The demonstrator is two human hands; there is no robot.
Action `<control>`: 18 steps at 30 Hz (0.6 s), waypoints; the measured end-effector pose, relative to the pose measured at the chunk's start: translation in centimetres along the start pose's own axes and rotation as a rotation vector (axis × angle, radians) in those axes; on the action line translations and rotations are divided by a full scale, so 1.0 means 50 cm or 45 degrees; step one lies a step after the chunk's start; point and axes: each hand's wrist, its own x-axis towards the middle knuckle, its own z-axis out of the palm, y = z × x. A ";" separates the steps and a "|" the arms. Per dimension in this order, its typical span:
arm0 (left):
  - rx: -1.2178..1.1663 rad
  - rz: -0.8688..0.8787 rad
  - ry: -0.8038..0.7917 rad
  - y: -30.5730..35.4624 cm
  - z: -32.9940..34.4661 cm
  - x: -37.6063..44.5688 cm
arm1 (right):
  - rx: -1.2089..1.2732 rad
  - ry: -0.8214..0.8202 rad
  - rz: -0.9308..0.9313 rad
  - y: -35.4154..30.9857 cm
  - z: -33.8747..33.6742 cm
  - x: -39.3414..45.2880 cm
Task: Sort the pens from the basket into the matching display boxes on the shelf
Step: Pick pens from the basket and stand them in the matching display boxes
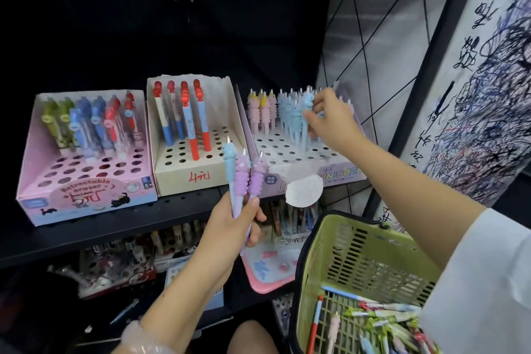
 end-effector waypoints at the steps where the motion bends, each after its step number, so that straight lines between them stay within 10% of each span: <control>1: -0.006 0.003 0.010 0.001 0.000 0.000 | -0.070 -0.069 0.019 0.007 0.005 -0.002; 9: -0.035 0.015 0.050 0.010 -0.003 0.002 | -0.015 0.111 0.004 -0.014 0.036 -0.082; 14: -0.020 0.042 0.015 0.010 0.018 0.006 | 0.526 -0.471 0.087 -0.081 0.049 -0.184; 18: -0.018 0.034 -0.039 0.015 0.041 0.003 | 0.694 -0.433 0.134 -0.076 0.033 -0.186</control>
